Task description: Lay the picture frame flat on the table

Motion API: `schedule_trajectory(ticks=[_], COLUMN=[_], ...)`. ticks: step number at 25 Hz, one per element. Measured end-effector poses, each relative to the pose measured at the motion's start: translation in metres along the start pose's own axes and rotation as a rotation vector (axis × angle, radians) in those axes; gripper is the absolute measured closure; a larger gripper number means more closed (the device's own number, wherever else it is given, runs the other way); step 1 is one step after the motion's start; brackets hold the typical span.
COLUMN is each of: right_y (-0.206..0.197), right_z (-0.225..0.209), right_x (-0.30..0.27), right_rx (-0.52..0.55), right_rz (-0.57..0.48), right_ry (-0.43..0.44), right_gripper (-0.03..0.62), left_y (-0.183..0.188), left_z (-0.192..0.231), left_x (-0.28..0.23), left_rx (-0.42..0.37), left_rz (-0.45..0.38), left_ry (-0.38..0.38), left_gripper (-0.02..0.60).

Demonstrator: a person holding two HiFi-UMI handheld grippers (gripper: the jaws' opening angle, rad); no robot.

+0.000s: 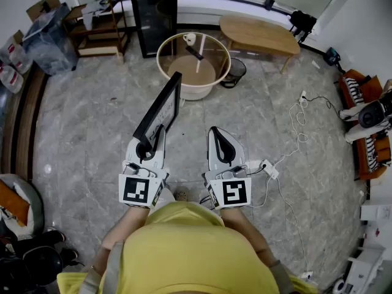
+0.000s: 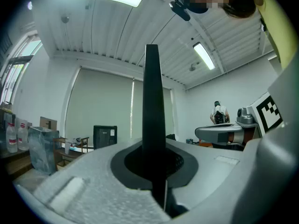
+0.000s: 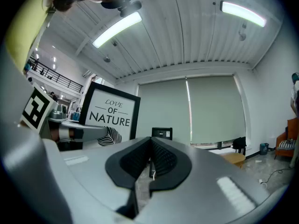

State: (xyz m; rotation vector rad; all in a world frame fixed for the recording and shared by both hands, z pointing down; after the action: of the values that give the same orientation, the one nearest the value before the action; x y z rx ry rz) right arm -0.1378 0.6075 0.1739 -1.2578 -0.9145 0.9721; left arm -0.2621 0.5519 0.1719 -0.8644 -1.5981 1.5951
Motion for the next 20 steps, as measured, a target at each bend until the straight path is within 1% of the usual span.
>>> schedule_trajectory(ticks=[7,10,13,16,20], right_y=[-0.001,-0.004,-0.009,-0.015,-0.029], right_z=[-0.004,-0.005,-0.009,-0.02,-0.045], right_x=[0.006,0.003,-0.006,-0.023,-0.06], right_rx=[0.001,0.004,-0.002,0.003,-0.003], right_rz=[-0.004,-0.024,-0.021,-0.006,0.007], right_ry=[-0.006,-0.004,0.001,0.0,-0.011], right_gripper=[0.599,0.598,0.597,0.597,0.597], left_y=[-0.001,-0.007,-0.014,-0.019,-0.034], left_z=[-0.008,-0.006,-0.001,0.006,0.021], left_x=[-0.001,-0.005,-0.014,-0.032,-0.074], left_rx=[0.006,0.008,0.016,0.023,0.038], left_rz=[0.005,0.008,0.018,0.02,0.027], left_ry=[-0.012,-0.015,-0.022,-0.021,-0.027], left_gripper=[0.574,0.574,0.574,0.574,0.574])
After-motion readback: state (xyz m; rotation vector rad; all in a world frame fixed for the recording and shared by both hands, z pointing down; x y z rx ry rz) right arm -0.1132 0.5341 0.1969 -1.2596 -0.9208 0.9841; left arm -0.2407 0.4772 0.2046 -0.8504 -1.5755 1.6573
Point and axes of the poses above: the fingertips, and each gripper's own axes: x backward along the fingers, z to its left, y out of its top, the point moved 1 cm from there along x, backward along the fingers, and after that the axes turned 15 degrees about y, right-handed, at the moved point
